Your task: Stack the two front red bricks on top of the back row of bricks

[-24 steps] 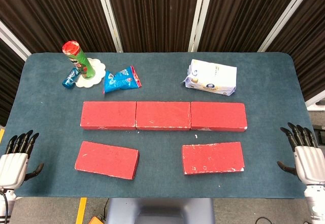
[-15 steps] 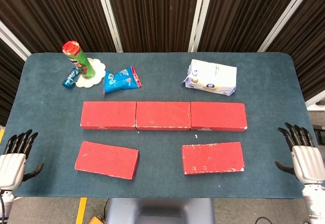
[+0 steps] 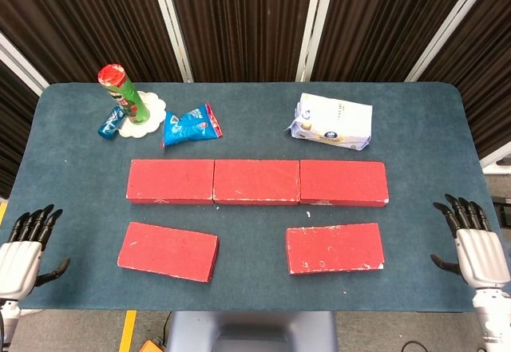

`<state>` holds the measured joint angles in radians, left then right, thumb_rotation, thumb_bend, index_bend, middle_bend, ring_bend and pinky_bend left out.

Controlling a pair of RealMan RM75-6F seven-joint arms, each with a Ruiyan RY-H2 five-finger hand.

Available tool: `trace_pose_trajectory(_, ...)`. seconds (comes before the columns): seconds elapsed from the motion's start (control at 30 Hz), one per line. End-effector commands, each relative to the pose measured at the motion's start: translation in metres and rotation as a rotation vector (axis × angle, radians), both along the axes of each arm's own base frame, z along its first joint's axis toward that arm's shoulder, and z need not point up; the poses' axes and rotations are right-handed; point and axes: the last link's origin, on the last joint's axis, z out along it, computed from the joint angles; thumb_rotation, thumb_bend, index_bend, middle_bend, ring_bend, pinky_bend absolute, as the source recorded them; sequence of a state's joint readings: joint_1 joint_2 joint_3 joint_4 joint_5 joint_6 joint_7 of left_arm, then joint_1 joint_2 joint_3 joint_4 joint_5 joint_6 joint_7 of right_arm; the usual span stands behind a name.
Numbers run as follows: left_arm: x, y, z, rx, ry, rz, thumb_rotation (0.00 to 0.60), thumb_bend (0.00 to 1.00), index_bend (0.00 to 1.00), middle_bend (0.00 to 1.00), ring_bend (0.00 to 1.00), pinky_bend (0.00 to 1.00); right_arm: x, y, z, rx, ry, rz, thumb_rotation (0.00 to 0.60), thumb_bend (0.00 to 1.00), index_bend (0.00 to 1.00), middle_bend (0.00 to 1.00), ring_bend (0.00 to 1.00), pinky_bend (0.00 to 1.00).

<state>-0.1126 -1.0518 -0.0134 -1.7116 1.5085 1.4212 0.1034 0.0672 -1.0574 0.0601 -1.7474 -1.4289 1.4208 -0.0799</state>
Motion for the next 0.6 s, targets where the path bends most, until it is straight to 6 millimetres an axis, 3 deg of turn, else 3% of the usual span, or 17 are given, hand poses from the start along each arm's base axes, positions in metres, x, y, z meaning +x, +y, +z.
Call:
trace_pose_trajectory(0.03,0.028,0.010,0.011,-0.127,0.052,-0.045,0.600,0.25,0.00,0.00,0.00,0.00,0.000,-0.001,0.000,0.007,-0.001,-0.003,0.600,0.00,0.27,0.15,0.07,0.00)
trace_pose_trajectory(0.3,0.078,0.032,0.017,-0.221,0.153,-0.058,0.600,0.24,0.00,0.00,0.00,0.00,-0.001,-0.003,-0.004,0.026,0.004,-0.014,0.600,0.00,0.27,0.15,0.07,0.00)
trace_pose_trajectory(0.6,0.111,0.030,-0.018,-0.343,0.173,-0.076,0.600,0.20,0.00,0.00,0.00,0.00,-0.001,-0.005,-0.008,0.049,0.009,-0.023,0.600,0.00,0.26,0.15,0.07,0.00)
